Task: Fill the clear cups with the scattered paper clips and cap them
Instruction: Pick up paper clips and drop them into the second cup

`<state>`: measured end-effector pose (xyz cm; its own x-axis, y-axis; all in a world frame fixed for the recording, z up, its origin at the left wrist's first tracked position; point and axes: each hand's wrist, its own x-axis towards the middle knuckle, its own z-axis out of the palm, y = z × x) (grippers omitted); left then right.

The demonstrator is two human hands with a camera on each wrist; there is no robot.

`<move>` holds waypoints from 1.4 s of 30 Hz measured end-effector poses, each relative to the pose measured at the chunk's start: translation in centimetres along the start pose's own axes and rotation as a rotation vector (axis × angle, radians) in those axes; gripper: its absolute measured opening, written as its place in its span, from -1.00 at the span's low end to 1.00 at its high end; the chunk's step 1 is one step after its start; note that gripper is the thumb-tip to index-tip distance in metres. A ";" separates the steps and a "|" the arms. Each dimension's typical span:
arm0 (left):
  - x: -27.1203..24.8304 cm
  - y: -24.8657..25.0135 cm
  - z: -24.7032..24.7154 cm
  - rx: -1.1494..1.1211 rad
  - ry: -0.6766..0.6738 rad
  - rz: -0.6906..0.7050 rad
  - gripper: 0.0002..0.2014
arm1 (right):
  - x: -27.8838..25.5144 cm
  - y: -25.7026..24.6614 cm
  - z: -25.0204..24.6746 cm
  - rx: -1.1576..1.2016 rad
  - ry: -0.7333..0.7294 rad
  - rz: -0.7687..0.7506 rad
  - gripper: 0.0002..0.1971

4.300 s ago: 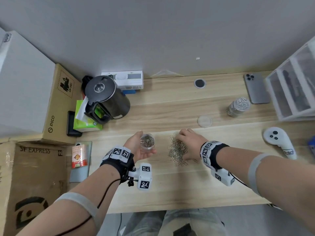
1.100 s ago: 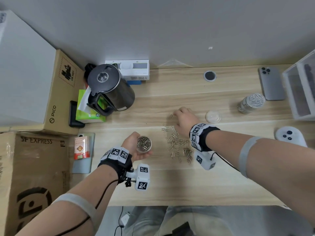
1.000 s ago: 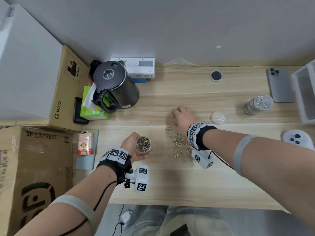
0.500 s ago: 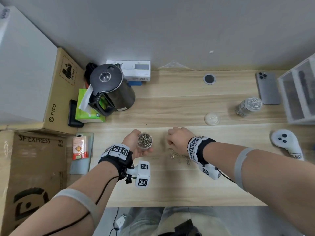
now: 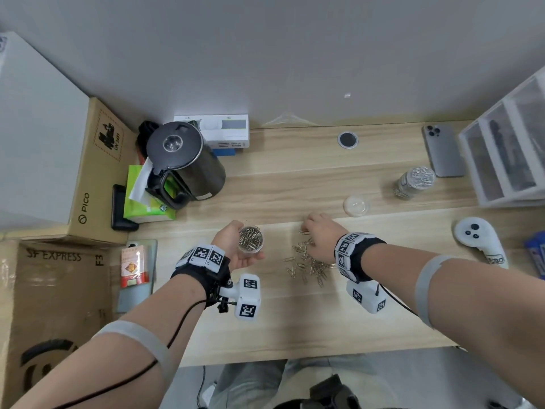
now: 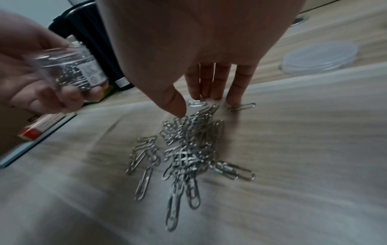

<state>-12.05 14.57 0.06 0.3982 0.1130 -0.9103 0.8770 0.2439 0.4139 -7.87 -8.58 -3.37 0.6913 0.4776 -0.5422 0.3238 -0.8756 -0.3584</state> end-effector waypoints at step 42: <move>1.1 -2.4 1.8 0.060 0.066 -0.021 -0.70 | -2.0 1.6 3.5 0.036 0.012 -0.183 -0.15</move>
<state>-13.17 12.35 -1.96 0.3624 0.1718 -0.9161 0.9005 0.1889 0.3917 -10.96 -10.63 -5.50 0.6309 0.6273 -0.4566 0.4216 -0.7711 -0.4770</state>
